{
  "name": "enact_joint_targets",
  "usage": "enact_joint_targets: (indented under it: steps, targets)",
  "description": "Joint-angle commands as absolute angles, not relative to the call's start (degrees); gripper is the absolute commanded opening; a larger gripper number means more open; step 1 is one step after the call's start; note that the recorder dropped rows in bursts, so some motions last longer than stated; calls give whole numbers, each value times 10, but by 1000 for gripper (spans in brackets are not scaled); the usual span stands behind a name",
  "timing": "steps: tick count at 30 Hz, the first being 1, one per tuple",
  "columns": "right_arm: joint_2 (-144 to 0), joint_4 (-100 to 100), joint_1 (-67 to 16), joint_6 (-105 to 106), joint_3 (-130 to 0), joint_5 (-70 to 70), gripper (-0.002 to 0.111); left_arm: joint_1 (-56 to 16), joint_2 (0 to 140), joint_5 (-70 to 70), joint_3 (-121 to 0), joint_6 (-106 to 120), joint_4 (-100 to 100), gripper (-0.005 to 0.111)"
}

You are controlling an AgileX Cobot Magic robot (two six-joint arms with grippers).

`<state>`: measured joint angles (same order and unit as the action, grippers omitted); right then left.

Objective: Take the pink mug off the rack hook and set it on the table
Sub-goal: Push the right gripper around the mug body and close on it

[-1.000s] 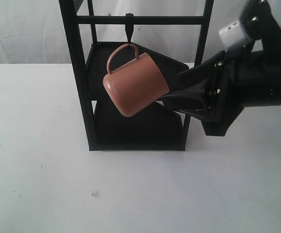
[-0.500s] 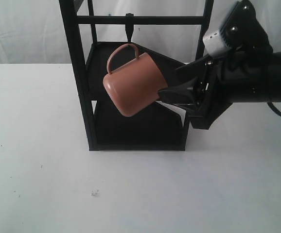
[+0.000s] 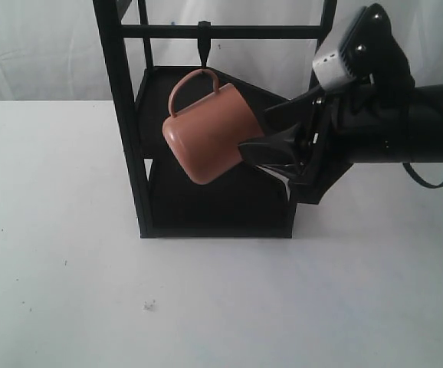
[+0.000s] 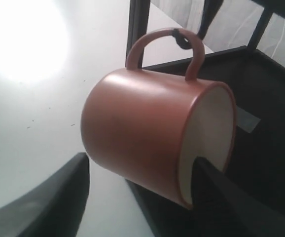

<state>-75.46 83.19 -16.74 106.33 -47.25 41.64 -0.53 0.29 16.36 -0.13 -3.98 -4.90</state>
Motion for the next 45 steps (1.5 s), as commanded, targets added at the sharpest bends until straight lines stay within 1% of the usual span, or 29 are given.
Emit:
enact_joint_targets:
  steps: [1,10,23,28,40,42,45]
  targets:
    - [-756,841,-178,1082,-475,416,57,-7,0,163,0,-40,-54,0]
    - [-756,841,-182,1082,-476,396,57,-7,0,163,0,-40,-54,0]
    - [-794,841,-182,1078,-503,446,57,-7,0,163,0,-40,-54,0]
    - [-795,841,-182,1077,-505,485,57,-7,0,163,0,-40,-54,0]
    - [-795,837,-187,1020,-505,498,57,-7,0,163,0,-40,-54,0]
    - [-795,830,-201,1020,-505,492,57,-7,0,163,0,-40,-54,0]
    - [-795,824,-231,1018,-505,413,57,-7,0,163,0,-40,-54,0]
